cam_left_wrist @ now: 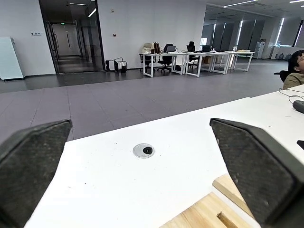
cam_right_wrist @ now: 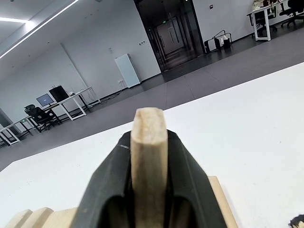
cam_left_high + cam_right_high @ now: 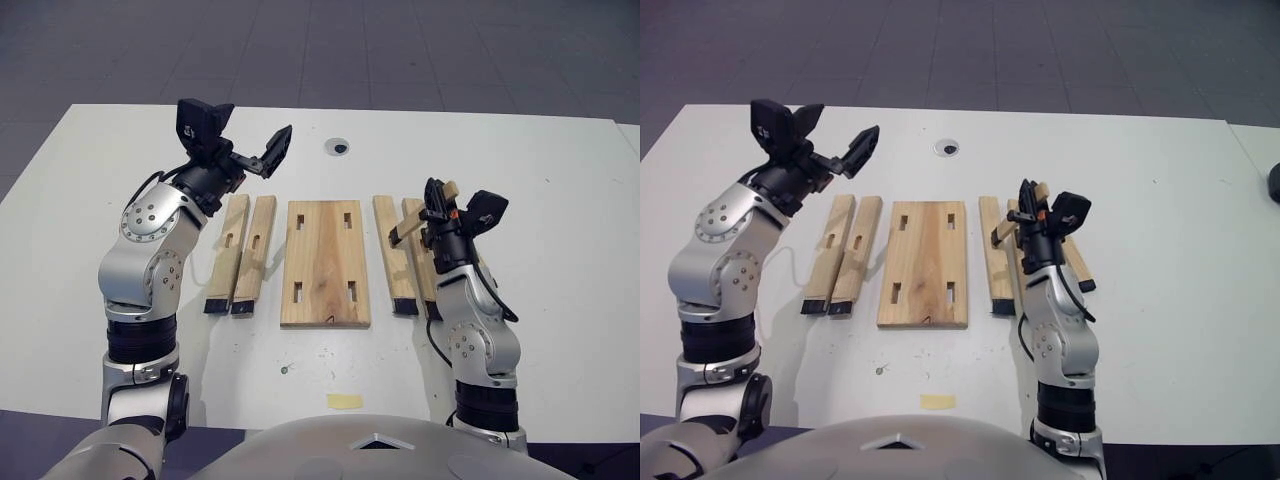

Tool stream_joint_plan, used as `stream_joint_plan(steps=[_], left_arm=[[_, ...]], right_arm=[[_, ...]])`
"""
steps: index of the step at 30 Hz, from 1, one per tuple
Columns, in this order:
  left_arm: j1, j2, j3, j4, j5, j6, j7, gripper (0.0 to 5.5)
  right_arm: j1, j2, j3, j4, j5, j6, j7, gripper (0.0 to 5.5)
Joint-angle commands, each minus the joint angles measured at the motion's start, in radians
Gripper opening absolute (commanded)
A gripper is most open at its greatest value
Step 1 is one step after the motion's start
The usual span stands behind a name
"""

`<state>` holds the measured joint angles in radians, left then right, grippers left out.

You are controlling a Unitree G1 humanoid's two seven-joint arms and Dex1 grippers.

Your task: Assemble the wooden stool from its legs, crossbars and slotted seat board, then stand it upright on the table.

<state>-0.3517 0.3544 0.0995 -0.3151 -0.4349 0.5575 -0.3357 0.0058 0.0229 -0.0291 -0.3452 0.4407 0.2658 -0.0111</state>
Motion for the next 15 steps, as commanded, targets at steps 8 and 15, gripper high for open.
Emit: stream_joint_plan(steps=[8,15], left_arm=[[0.008,0.002,-0.012,0.012,0.034,-0.009,-0.003,5.4],[-0.004,0.0,-0.024,0.014,0.054,-0.001,-0.01,5.4]], right_arm=[[0.008,0.013,-0.002,0.052,-0.068,0.007,-0.008,0.41],[0.01,0.039,-0.019,0.059,-0.053,0.003,-0.005,0.41]])
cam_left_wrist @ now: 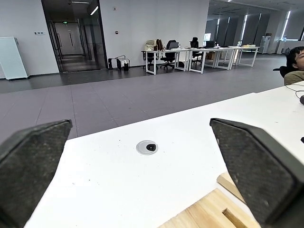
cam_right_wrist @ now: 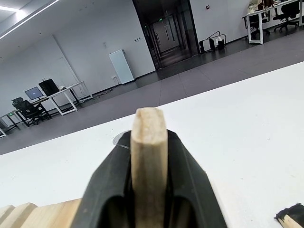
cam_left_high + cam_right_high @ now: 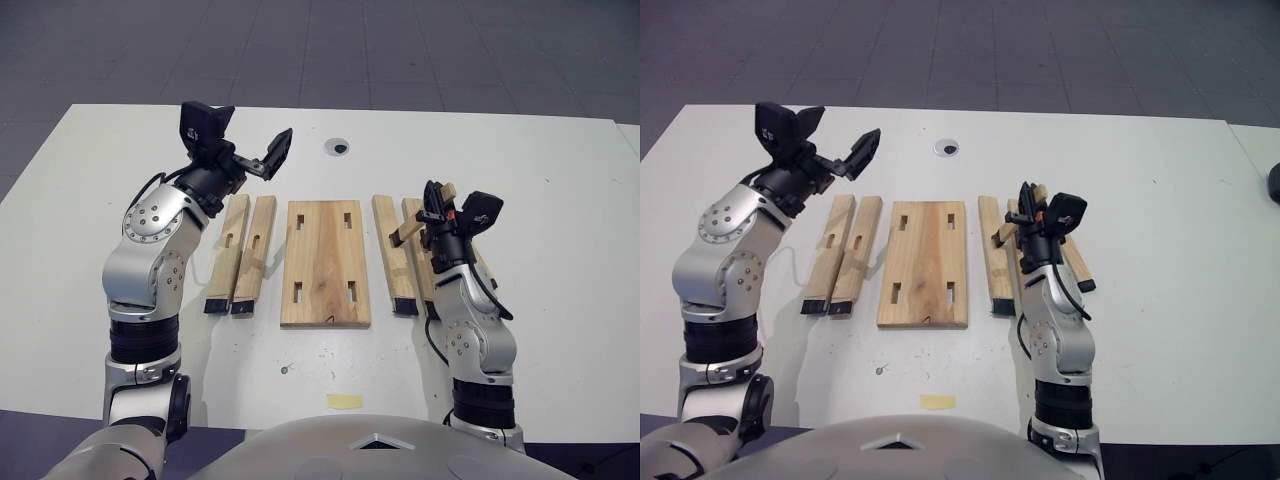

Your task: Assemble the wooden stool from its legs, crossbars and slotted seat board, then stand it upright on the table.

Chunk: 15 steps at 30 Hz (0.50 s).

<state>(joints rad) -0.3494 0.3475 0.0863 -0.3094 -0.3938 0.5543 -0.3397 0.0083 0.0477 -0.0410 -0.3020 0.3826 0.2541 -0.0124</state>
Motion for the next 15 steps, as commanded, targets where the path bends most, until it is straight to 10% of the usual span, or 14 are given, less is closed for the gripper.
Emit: stream_joint_plan(steps=[1,15], left_arm=[[-0.006,0.006,-0.011,0.009,0.014,0.002,-0.007,5.4],[-0.001,0.007,-0.019,0.015,0.023,0.005,-0.011,5.4]], right_arm=[[0.004,0.012,-0.005,0.013,-0.001,0.009,0.001,0.41],[0.001,0.029,-0.009,0.006,0.035,0.002,0.026,0.41]])
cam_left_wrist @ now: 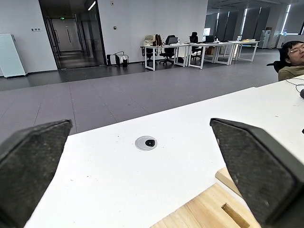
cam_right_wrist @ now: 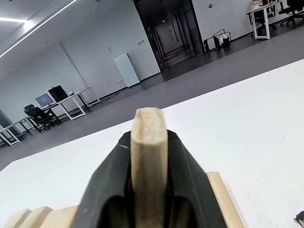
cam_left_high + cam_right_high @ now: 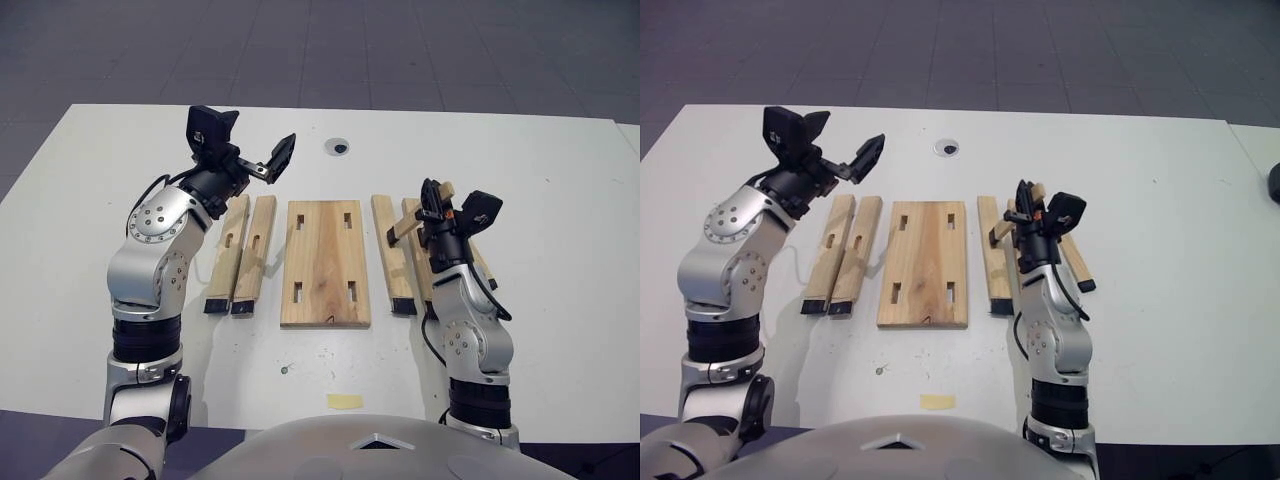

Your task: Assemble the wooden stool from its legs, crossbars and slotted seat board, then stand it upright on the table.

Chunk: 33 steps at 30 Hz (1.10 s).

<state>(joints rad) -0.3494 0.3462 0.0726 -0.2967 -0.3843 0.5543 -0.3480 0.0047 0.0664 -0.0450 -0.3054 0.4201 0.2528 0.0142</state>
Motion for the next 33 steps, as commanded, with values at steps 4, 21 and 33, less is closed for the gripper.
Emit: stream_joint_plan(steps=[4,21,33], left_arm=[[0.009,0.009,-0.006,0.005,0.015,0.007,-0.003,5.4],[0.009,0.009,-0.01,0.031,0.039,-0.011,-0.006,5.4],[0.014,-0.002,-0.013,0.034,0.058,-0.021,-0.004,5.4]], right_arm=[[0.012,0.006,-0.003,0.015,-0.01,-0.002,0.004,0.41],[0.036,-0.031,0.022,0.047,-0.11,0.038,-0.006,0.41],[0.107,-0.107,0.096,0.272,-0.267,-0.272,0.131,0.41]])
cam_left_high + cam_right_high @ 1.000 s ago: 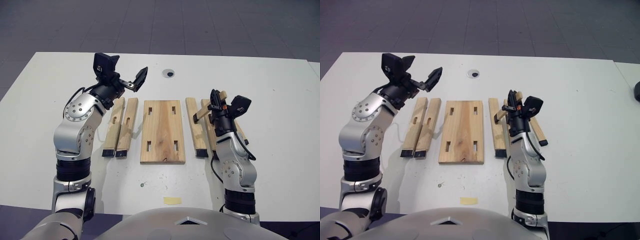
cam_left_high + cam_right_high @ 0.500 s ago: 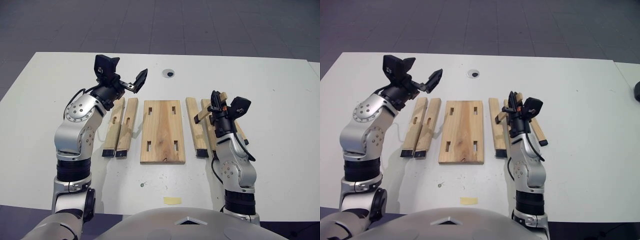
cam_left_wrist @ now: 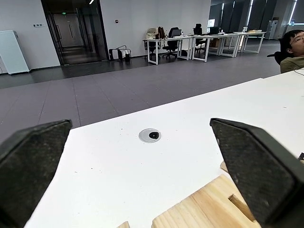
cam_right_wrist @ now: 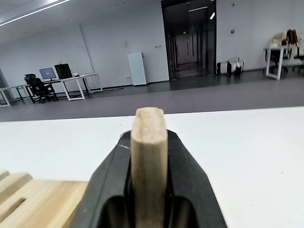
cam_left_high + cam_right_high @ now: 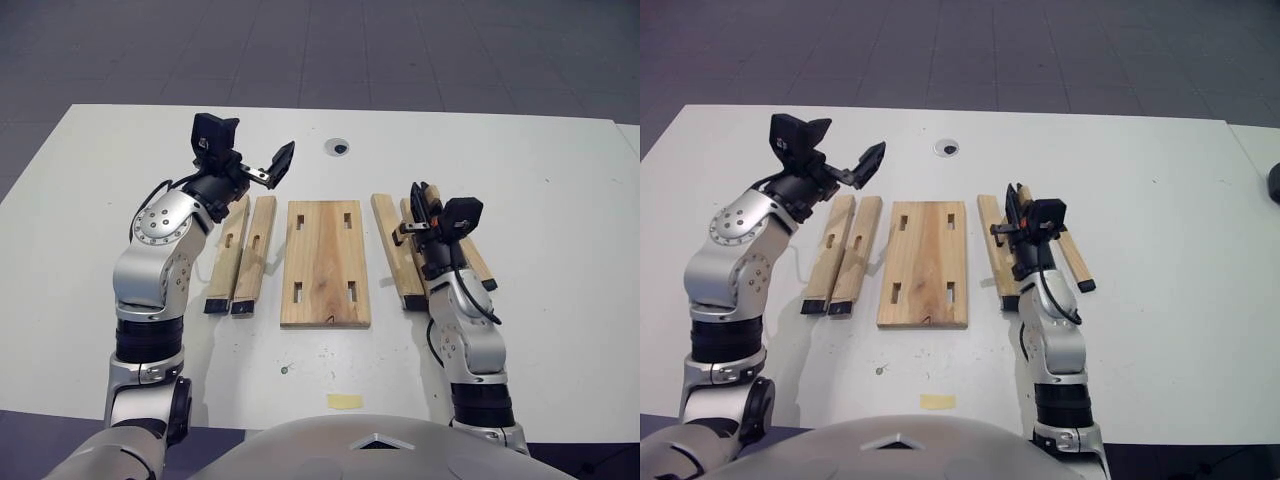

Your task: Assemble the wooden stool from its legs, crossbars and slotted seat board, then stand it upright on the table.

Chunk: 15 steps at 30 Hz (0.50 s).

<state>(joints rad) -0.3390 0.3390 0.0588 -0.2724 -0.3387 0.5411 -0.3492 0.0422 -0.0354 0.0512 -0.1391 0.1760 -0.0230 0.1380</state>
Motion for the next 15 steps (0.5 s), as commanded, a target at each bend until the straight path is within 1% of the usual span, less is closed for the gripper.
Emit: stream_joint_plan(steps=[1,15], left_arm=[[0.003,0.006,0.0,0.011,0.013,-0.008,-0.004,5.4],[0.004,-0.001,-0.013,0.02,0.04,-0.039,-0.009,5.4]], right_arm=[[0.073,0.0,-0.002,0.109,-0.021,-0.001,0.006,0.41],[-0.054,-0.017,-0.017,0.028,-0.026,0.1,-0.014,0.41]])
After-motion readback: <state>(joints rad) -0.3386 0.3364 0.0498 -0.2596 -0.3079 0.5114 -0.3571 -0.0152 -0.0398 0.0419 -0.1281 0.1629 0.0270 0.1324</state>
